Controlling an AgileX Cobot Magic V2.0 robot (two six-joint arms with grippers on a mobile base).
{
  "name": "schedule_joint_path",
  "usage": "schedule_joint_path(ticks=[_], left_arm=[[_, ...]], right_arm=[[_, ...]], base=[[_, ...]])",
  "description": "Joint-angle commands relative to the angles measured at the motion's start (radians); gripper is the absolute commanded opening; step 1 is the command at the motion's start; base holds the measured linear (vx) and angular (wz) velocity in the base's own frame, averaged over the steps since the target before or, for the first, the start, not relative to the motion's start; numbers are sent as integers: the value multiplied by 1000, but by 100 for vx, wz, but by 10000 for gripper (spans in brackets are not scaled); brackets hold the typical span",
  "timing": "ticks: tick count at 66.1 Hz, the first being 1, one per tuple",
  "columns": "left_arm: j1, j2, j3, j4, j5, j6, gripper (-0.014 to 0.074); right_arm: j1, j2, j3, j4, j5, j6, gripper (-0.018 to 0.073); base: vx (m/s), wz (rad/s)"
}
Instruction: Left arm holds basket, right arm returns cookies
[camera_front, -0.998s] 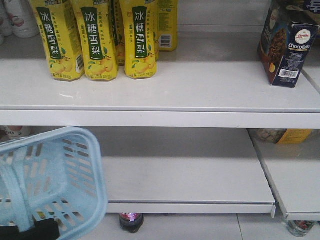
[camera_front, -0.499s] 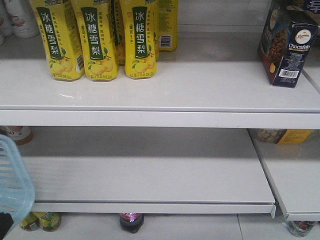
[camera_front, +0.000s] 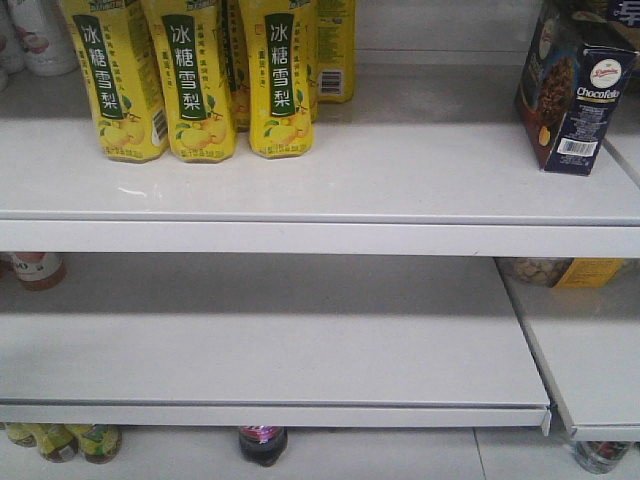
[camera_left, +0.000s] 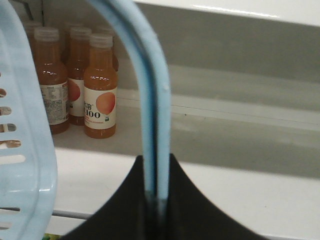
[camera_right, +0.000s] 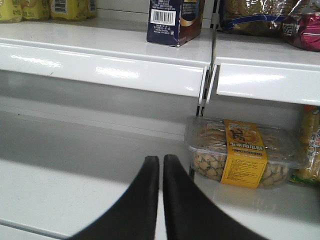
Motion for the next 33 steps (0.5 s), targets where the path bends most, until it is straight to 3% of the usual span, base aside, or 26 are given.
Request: schedule_joint_path(ticks=[1, 10, 33], left_arm=[[-27, -19, -28, 26, -98, 64, -3], [-60, -19, -28, 27, -97, 72, -3], [-64, -18, -28, 25, -99, 71, -3]], right_arm=[[1, 4, -24, -40, -57, -7, -11], [1, 4, -24, -40, -57, -7, -11], [1, 4, -24, -40, -57, -7, -11]], base=[[0, 0], [0, 0], [0, 0]])
